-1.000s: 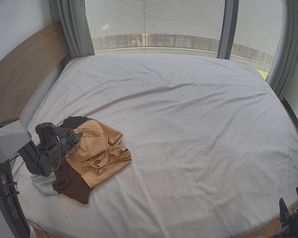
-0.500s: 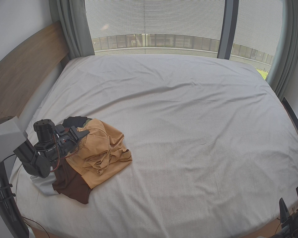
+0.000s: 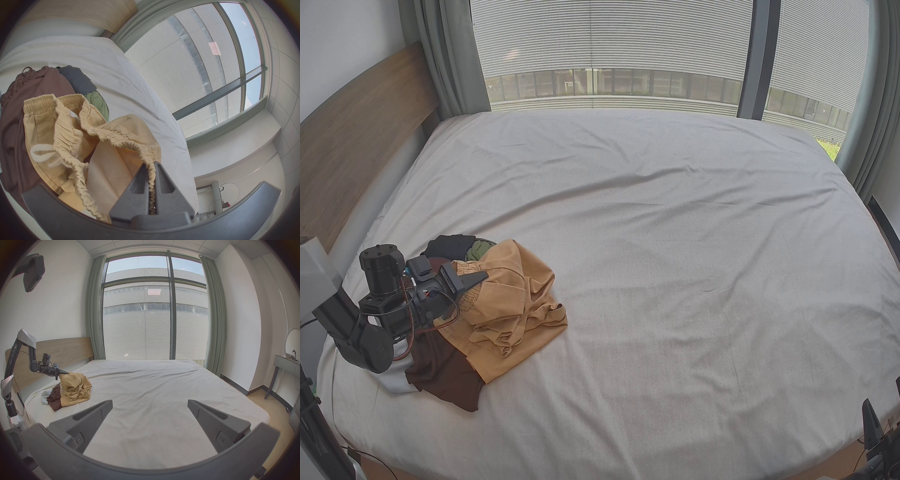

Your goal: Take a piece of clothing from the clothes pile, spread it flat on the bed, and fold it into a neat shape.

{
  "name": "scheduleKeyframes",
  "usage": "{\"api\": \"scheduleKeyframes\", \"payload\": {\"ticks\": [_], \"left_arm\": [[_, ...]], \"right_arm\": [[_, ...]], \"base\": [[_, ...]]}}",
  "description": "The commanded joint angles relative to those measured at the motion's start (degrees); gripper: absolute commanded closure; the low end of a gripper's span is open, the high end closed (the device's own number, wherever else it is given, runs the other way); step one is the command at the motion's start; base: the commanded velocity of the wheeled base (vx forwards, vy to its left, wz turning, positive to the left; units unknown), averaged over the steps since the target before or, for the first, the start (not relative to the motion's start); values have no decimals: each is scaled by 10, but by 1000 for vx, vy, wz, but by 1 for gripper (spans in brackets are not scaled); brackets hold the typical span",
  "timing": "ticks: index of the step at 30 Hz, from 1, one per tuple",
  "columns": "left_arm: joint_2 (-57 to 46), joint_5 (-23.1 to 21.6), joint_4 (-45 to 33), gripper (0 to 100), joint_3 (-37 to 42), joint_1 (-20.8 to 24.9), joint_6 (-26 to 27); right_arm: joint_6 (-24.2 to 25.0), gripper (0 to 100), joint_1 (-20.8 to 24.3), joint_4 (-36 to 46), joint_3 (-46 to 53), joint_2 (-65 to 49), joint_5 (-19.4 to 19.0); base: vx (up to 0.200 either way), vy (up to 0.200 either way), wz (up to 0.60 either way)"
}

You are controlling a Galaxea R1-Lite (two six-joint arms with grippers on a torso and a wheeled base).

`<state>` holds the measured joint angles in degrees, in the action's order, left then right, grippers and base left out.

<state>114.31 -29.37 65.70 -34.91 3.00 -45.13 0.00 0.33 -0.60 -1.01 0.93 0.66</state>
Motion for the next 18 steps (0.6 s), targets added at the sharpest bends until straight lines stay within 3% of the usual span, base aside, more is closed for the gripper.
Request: {"api": "scheduleKeyframes", "payload": {"ticks": [1, 4, 18], "left_arm": [[-19, 2, 1, 100, 18, 16, 11], [-22, -1, 8, 100, 24, 20, 31], [-22, -1, 29, 100, 27, 47, 27]], "right_arm": [[0, 0, 0, 0, 10, -9, 0], [0, 0, 0, 0, 10, -9, 0], [0, 0, 0, -1, 10, -9, 0]], "base": [[0, 0, 0], [0, 0, 0], [0, 0, 0]]}}
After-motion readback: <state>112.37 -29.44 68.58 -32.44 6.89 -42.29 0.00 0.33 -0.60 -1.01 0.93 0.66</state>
